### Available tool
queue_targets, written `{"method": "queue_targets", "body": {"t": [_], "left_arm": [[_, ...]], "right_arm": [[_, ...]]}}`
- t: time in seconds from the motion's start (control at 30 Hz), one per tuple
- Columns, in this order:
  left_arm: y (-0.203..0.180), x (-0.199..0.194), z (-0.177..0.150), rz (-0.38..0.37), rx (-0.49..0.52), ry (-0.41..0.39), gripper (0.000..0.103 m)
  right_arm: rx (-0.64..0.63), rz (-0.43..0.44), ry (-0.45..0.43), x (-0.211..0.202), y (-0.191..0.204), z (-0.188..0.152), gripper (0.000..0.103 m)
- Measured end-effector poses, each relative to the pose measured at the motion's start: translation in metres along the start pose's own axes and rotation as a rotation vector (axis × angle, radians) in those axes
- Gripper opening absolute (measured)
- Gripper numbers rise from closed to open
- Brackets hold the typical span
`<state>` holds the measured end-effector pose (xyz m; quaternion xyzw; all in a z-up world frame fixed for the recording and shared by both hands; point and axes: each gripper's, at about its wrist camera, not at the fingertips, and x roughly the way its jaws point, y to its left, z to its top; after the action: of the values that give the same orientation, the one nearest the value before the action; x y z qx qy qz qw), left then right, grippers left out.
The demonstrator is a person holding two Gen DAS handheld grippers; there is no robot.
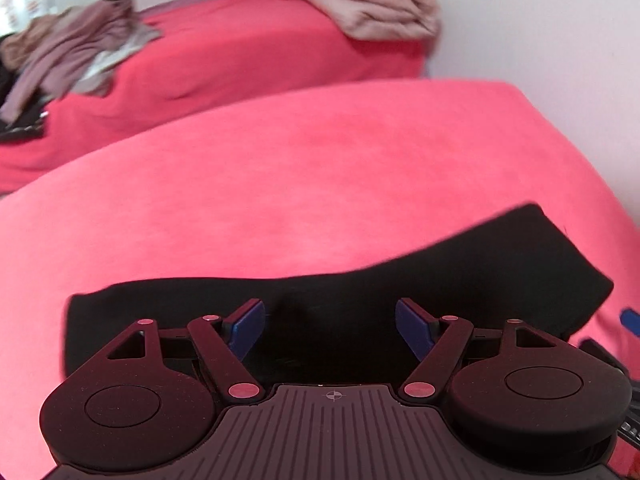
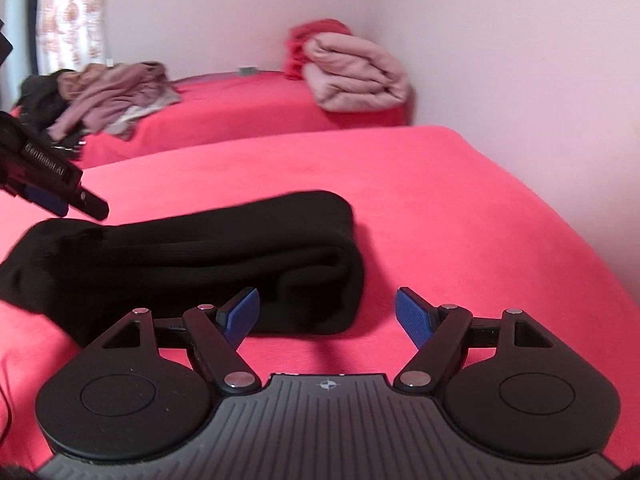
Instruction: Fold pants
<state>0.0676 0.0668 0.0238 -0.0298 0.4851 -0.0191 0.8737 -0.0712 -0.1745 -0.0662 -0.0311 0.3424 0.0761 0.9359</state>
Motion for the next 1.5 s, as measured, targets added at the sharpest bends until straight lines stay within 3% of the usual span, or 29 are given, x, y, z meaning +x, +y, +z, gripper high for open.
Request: {"method": "queue_targets", "body": {"t": [0.17,0.27,0.4,0.47,0.57,0.67,0.73,0.77,0.8,0.87,1.13,1.37,1.5], "left_arm": [[-0.006,0.04,-0.011,0.007,0.032,0.078,0.103],[0.003,0.046,-0.017,-0.019,-0.009,0.07,0.103],[0.003,0.046,-0.018,-0.018,-0.002,0.07,0.103],[0.005,0.049,-0.016,-0.012,0.008,0.069,0.103],[0.002,0.048,-0.018,-0.013,0.009,0.068,0.103],[0.001,0.048,-0.02,-0.006,0.021,0.061,0.103],[0.001,0.048,-0.021,-0.003,0.021,0.058,0.103],[0.001,0.049,-0.021,-0.003,0.02,0.057,0.103],[0.001,0.049,-0.021,-0.005,0.019,0.057,0.103],[0.0,0.049,-0.022,-0.014,0.03,0.057,0.103],[-0.005,0.047,-0.03,-0.024,0.095,0.032,0.103],[0.003,0.04,-0.036,-0.045,0.125,0.023,0.103],[0.008,0.035,-0.039,-0.051,0.116,0.025,0.103]], "right_arm": [[-0.079,-0.011,0.031,0.026,0.019,0.0,0.079],[-0.072,-0.008,0.012,0.037,0.024,0.003,0.079],[-0.068,-0.078,0.016,0.053,0.02,0.002,0.078],[-0.007,-0.127,-0.037,0.047,0.004,0.003,0.072],[0.096,-0.102,-0.022,0.047,-0.018,-0.001,0.074],[-0.027,-0.098,-0.031,0.052,0.003,0.0,0.074],[-0.144,-0.048,-0.02,0.058,0.013,0.002,0.064],[-0.182,-0.088,-0.048,0.058,0.01,0.002,0.059],[-0.152,-0.095,-0.06,0.057,-0.005,0.003,0.066],[0.0,-0.049,-0.046,0.052,-0.04,0.003,0.07],[0.033,0.017,-0.003,0.038,-0.052,-0.014,0.077],[-0.058,0.115,0.095,0.025,-0.054,-0.02,0.078],[0.026,0.238,0.149,0.012,-0.069,-0.013,0.08]]}}
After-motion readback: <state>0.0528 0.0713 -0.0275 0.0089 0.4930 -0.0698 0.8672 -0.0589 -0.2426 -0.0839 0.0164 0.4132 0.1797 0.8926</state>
